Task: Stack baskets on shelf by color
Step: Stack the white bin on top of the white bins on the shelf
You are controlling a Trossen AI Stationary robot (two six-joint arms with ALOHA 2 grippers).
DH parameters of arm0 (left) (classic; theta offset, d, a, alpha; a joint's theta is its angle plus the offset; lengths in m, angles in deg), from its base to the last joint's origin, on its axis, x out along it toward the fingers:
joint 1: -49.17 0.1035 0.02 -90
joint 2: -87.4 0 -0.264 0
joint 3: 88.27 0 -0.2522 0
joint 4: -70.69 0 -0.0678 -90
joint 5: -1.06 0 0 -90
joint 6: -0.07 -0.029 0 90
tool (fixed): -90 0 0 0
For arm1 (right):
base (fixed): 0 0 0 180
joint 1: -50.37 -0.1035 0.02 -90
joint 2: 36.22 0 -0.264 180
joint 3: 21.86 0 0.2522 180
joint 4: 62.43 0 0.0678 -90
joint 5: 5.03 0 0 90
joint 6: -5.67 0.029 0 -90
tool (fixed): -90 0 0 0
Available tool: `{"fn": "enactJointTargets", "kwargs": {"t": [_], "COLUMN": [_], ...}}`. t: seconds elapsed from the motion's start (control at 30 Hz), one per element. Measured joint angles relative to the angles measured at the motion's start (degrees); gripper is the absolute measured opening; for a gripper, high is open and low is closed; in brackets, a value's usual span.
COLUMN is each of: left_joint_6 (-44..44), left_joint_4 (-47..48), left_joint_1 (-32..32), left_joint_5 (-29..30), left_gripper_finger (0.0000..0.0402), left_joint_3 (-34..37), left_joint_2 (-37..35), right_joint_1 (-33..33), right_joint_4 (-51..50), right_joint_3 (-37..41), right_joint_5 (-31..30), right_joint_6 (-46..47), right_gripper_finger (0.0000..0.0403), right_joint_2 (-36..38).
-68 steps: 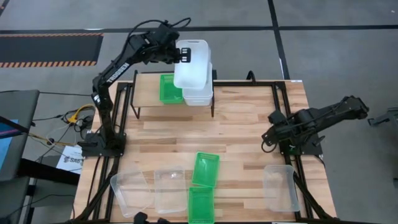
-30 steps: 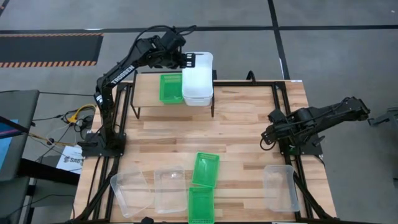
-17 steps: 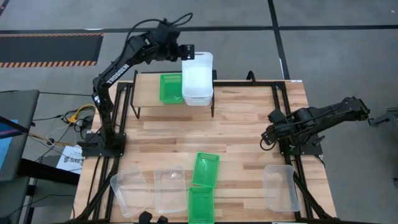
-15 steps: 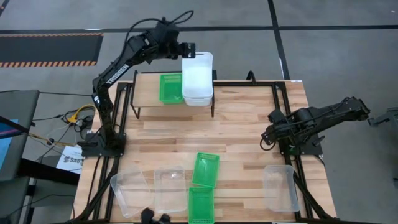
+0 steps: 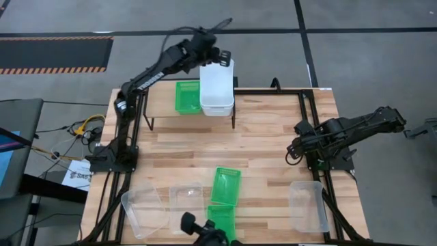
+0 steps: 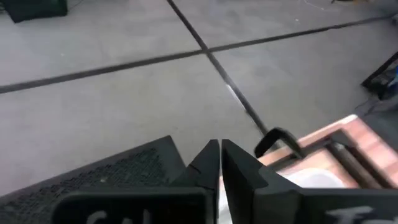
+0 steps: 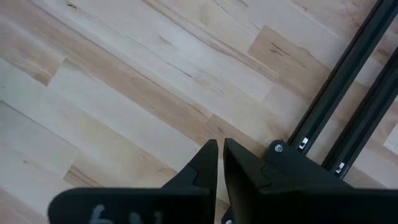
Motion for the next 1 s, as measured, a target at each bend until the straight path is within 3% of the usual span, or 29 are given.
{"fn": "enactJointTargets", "kwargs": {"t": [0.73,1.0], "left_joint_6": [-6.1,-11.0], "left_joint_4": [-0.8,-7.8], "left_joint_1": [-0.5,-3.7], "left_joint_5": [6.9,10.3], "left_gripper_finger": [0.0,0.0], "left_joint_3": [-0.2,0.0], "left_joint_2": [2.6,-2.4], "right_joint_1": [0.0,0.0], "right_joint_4": [0.0,0.1], "right_joint_3": [0.0,0.0], "right_joint_5": [0.0,0.0], "right_joint_6": [0.0,0.0], "right_gripper_finger": [0.0052,0.0052], "right_joint_2": [0.0,0.0]}}
